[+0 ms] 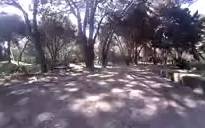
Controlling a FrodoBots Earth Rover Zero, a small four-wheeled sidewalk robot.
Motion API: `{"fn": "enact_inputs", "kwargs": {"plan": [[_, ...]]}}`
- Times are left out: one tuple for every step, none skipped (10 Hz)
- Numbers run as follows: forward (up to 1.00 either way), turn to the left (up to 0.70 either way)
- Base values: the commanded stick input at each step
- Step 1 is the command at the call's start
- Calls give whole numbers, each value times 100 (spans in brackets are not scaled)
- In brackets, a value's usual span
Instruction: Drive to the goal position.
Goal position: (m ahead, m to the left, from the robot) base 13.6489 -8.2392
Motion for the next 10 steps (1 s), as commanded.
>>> {"fn": "enact_inputs", "kwargs": {"plan": [[85, 0], [85, 0], [85, 0], [85, -11], [85, -34], [85, 0], [85, 0], [85, 0], [85, 0], [85, 0]]}}
